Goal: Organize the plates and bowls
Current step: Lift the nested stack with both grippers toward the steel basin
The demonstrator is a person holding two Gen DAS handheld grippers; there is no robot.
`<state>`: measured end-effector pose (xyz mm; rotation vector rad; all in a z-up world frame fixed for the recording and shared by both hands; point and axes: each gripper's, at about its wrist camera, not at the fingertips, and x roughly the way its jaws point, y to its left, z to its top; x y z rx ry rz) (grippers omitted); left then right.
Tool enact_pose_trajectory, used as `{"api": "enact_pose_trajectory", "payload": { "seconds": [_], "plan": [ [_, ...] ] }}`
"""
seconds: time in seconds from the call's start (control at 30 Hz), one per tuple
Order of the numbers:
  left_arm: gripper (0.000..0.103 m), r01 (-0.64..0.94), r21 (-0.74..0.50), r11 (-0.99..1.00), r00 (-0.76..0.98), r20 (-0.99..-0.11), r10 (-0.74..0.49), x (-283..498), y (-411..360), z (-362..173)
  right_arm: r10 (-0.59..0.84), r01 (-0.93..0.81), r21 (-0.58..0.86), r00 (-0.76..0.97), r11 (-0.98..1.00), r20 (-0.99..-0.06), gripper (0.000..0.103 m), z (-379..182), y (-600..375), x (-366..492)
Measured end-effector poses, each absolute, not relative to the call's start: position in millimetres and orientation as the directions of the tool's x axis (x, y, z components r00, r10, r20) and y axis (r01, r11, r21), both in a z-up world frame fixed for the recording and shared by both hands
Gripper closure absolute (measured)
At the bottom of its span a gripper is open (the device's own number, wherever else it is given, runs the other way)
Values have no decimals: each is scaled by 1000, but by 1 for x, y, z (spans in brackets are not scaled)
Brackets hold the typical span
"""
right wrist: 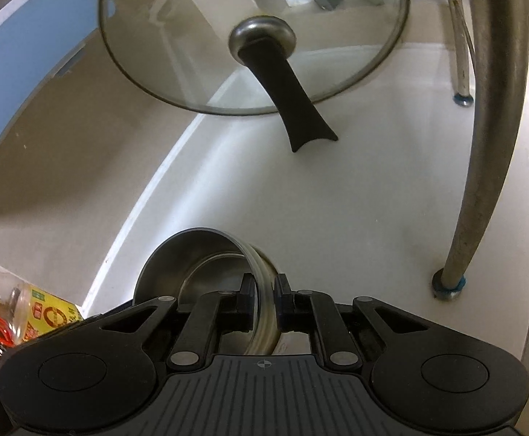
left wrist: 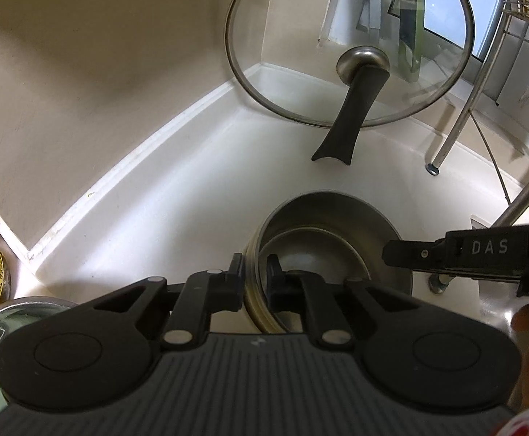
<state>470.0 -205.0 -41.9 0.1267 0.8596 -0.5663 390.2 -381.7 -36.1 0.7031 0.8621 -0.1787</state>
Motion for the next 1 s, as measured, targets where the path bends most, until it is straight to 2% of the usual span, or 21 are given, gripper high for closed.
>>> {"api": "enact_pose_trajectory", "payload": {
  "seconds": [0.07, 0.13, 0.2, 0.27, 0.67, 0.73, 0.8, 1.0],
  "plan": [
    [91, 516, -113, 849, 524, -743, -417, 470, -205, -41, 101, 396, 462, 662, 793, -742, 90, -32, -377, 389],
    [82, 517, -110, 849, 527, -741, -417, 470, -205, -41, 80, 380, 430, 665, 819, -742, 81, -31, -372, 388],
    [79, 518, -107, 848, 523, -745, -414, 471, -206, -43, 72, 373, 418, 669, 828, -740, 67, -32, -370, 389],
    [79, 516, -105, 850, 520, -750, -409, 472, -207, -45, 68, 375, 416, 670, 829, -739, 66, -35, -370, 390],
    [79, 535, -78, 841, 509, -765, -395, 472, -214, -50, 108, 390, 435, 632, 812, -767, 66, -58, -373, 401],
    [79, 535, -74, 841, 512, -764, -393, 471, -213, -49, 124, 386, 447, 630, 807, -767, 70, -60, -374, 405],
    [80, 534, -74, 842, 512, -764, -392, 470, -212, -49, 118, 390, 437, 623, 811, -774, 79, -61, -373, 406],
    [80, 528, -86, 845, 509, -764, -396, 458, -204, -47, 133, 396, 443, 607, 804, -783, 83, -61, -374, 401]
  ]
}}
